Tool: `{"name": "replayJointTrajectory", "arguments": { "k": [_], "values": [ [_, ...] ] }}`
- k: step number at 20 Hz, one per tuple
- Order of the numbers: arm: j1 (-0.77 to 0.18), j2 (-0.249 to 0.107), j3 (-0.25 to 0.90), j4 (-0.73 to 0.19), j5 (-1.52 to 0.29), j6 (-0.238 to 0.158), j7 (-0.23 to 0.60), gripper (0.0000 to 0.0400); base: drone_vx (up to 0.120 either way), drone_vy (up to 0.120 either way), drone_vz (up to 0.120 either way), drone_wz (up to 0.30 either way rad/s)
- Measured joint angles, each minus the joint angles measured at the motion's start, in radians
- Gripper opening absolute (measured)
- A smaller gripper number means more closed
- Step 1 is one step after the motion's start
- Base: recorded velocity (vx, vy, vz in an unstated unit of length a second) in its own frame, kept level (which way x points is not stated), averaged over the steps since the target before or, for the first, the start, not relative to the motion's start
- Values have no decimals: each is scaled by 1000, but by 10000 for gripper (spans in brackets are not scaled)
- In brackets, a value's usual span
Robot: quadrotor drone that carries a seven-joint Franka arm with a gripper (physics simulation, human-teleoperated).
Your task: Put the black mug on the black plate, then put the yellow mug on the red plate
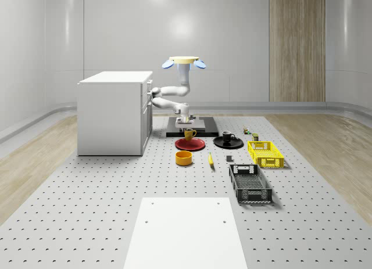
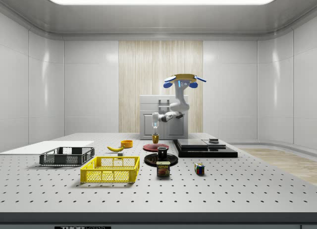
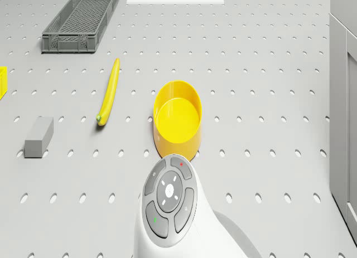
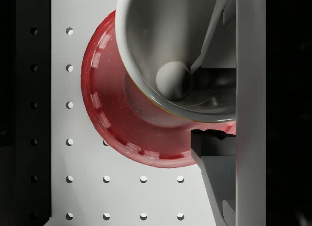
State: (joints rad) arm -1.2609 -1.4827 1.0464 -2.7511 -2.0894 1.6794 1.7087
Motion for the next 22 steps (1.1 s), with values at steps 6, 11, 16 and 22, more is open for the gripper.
{"name": "replayJointTrajectory", "arguments": {
  "k": [6, 11, 16, 22],
  "values": [
    [1, 11, -16, 8, -18, -1, -4, 110, 0, 0, 0, 0],
    [-1, 22, -42, 22, -45, 4, -8, 192, 0, 0, 0, 0],
    [1, 32, -55, 29, -60, 3, -13, 340, 0, 0, 0, 0],
    [6, 42, -61, 30, -69, -4, -18, 387, 0, 0, 0, 0]
  ]
}}
